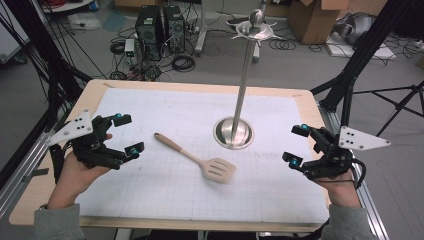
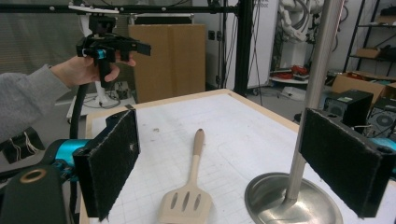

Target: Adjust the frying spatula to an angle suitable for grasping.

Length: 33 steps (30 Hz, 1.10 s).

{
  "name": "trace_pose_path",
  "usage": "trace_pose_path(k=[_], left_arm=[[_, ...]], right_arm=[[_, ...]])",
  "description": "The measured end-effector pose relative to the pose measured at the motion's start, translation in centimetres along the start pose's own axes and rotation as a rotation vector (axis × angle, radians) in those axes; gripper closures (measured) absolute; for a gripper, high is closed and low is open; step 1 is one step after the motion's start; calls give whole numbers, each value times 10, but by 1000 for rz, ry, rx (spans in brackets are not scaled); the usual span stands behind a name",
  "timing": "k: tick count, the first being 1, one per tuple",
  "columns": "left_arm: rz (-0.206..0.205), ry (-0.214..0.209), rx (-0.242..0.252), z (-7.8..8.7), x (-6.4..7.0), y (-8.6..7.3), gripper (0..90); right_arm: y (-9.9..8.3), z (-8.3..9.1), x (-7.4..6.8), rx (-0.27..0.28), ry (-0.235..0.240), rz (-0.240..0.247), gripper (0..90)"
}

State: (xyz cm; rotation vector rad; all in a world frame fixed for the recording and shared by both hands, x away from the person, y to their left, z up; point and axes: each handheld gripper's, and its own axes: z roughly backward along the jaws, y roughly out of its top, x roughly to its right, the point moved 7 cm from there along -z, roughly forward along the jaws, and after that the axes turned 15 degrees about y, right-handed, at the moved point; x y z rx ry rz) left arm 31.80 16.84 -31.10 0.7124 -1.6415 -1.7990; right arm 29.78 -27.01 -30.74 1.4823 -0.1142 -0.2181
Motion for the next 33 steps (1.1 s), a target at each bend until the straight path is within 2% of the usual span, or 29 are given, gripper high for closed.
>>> trace_pose_path(k=[2,8,9,15,16,17,20,23,28,30,31,32,33], left_arm=[[-1,25,-2,-2,-3,-2,52],[-6,35,-4,-7,-5,-6,62],[-3,43,-10,-8,-6,-8,91],[5,29,-45,-19,-8,-17,147],[5,23,-46,-20,-9,-19,211],[5,23,-46,-20,-9,-19,238],[9,-1,-50,-22,-9,-22,306],[4,-6,-45,-22,-10,-23,359],[17,-2,-63,-24,-13,-28,493],[15,4,-71,-26,-14,-31,512],[10,7,-77,-26,-14,-33,572],[9,15,-79,-27,-15,-34,572],[3,23,-86,-29,-16,-38,630]], right_arm=[[-2,-2,0,-3,7,-3,114],[-2,0,-1,3,6,-4,114],[-2,1,-2,2,8,-5,114],[-4,4,-3,4,0,-9,114],[-5,6,-4,1,-4,-14,114],[-5,6,-4,1,-4,-14,114],[-5,7,-5,0,-9,-14,114],[-5,6,-5,-4,-8,-5,114],[-8,5,-6,-20,-3,-16,114],[-9,5,-6,-23,-3,-17,114],[-10,4,-6,-25,-3,-21,114],[-10,4,-6,-25,-3,-21,114],[-10,4,-7,-27,1,-19,114]])
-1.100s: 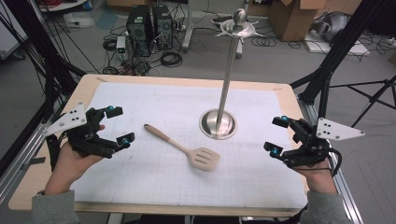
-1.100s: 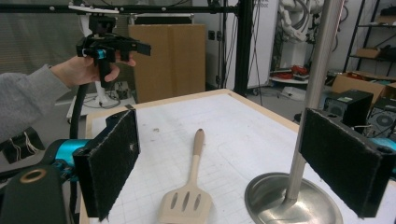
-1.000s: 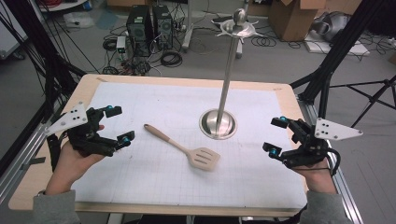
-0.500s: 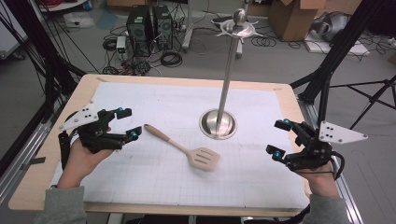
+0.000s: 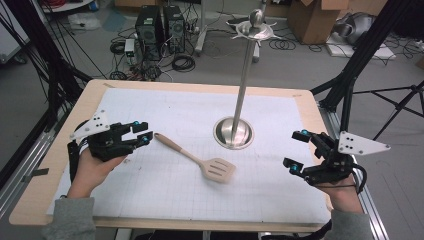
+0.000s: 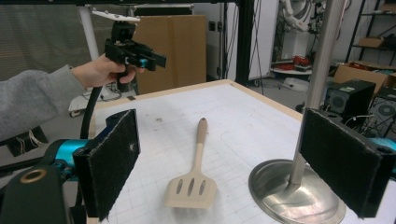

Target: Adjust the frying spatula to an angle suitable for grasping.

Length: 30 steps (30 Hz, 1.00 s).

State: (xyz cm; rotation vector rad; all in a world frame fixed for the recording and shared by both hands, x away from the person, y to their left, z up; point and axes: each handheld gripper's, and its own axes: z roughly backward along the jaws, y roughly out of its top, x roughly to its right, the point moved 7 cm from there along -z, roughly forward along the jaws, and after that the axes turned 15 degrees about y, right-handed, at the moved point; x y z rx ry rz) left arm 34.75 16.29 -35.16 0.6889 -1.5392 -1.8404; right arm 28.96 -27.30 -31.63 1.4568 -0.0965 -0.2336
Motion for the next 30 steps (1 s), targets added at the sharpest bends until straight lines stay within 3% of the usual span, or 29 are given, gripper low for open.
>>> trace_pose_path(k=[8,12,16,30], left_arm=[[-13,30,-35,-7,-6,-16,805],[-26,15,-66,-11,-4,-24,878],[-52,-12,-97,-19,2,-32,890],[-38,-11,-138,-37,-3,-51,891]], right_arm=[[-2,-2,1,-16,4,0,114],[-4,-3,1,-23,9,-6,114],[-5,-4,1,-26,13,-7,114],[-8,2,-3,-25,-2,-14,114]])
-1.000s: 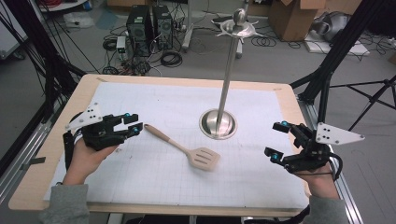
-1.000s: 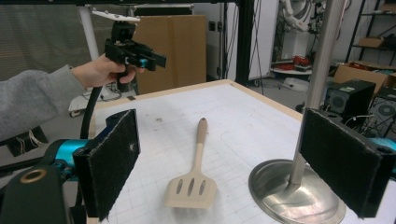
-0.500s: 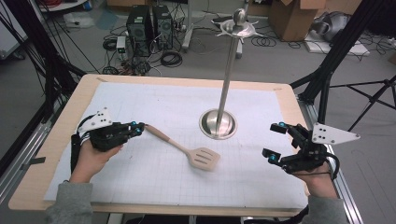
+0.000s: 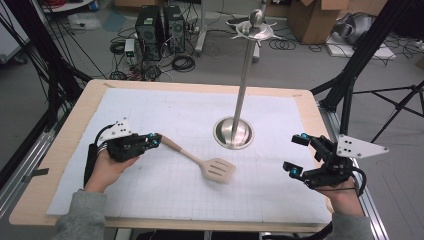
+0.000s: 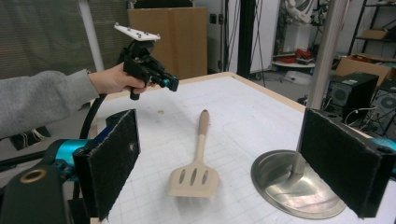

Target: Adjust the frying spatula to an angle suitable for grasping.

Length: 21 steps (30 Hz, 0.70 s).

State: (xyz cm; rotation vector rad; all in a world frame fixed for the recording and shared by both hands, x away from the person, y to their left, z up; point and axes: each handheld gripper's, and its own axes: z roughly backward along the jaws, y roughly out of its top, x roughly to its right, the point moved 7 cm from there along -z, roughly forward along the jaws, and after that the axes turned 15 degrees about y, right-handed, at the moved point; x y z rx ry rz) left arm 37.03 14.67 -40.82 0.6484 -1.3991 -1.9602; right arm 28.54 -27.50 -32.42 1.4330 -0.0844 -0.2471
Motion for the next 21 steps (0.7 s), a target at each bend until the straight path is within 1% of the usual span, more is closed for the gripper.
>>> trace_pose_path(k=[2,3,4,7,8,11,13,16,18,19,20,21], left_arm=[[-1,2,-3,-3,1,-1,891],[-6,3,-5,-5,0,-2,891],[-6,13,-12,-9,0,-4,891],[-7,16,-18,-12,0,-5,891],[-6,16,-22,-15,0,-6,891],[-2,12,-24,-19,1,-7,891],[-1,9,-28,-23,3,-8,891],[-10,7,-38,-29,5,-9,891],[-5,6,-41,-32,6,-9,891],[2,9,-39,-33,6,-9,891],[17,9,-35,-34,7,-8,890],[22,8,-34,-36,8,-7,891]], right_arm=[[0,1,0,-1,-1,5,114],[0,1,-1,-2,-3,0,114],[-1,1,-1,-2,-4,4,114],[-2,2,-2,-9,-6,7,114],[-3,2,-3,-10,-7,-3,114],[-3,2,-3,-13,-7,1,114],[-4,3,-4,-15,-10,-5,114],[-5,3,-5,-18,-12,-6,114],[-5,4,-6,-18,-11,-8,114],[-5,4,-6,-18,-12,-1,114],[-6,4,-6,-19,-16,-4,114],[-7,5,-6,-24,-15,-7,114]])
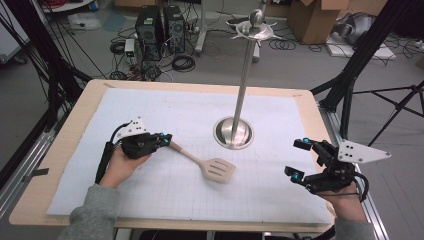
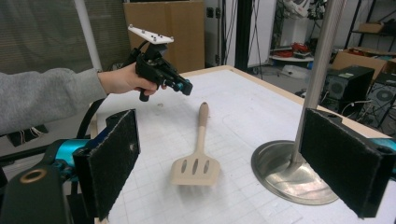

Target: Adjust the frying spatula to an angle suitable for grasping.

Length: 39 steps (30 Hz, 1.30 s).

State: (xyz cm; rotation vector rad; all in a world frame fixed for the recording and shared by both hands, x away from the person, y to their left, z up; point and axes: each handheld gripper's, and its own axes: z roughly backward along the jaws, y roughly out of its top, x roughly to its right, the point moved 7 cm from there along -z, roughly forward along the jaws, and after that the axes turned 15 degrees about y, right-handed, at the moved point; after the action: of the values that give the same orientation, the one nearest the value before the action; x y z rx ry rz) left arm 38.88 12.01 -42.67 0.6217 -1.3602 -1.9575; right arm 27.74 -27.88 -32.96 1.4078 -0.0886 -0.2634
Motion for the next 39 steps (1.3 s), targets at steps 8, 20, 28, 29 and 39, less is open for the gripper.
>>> trace_pose_path(k=[8,20,28,29,39], left_arm=[[-2,-6,-33,-16,10,-2,890],[1,-2,-69,-34,15,-7,890],[-22,-17,-97,-44,22,-13,890],[-16,-20,-102,-45,22,-14,890],[-61,-47,-149,-57,33,-26,890]], right_arm=[[-2,3,-2,-2,-7,-7,114],[-4,10,-4,5,-21,-4,114],[-4,11,-6,0,-18,-8,114],[-4,11,-7,-1,-19,-9,114],[-6,10,-7,-7,-14,-11,114]])
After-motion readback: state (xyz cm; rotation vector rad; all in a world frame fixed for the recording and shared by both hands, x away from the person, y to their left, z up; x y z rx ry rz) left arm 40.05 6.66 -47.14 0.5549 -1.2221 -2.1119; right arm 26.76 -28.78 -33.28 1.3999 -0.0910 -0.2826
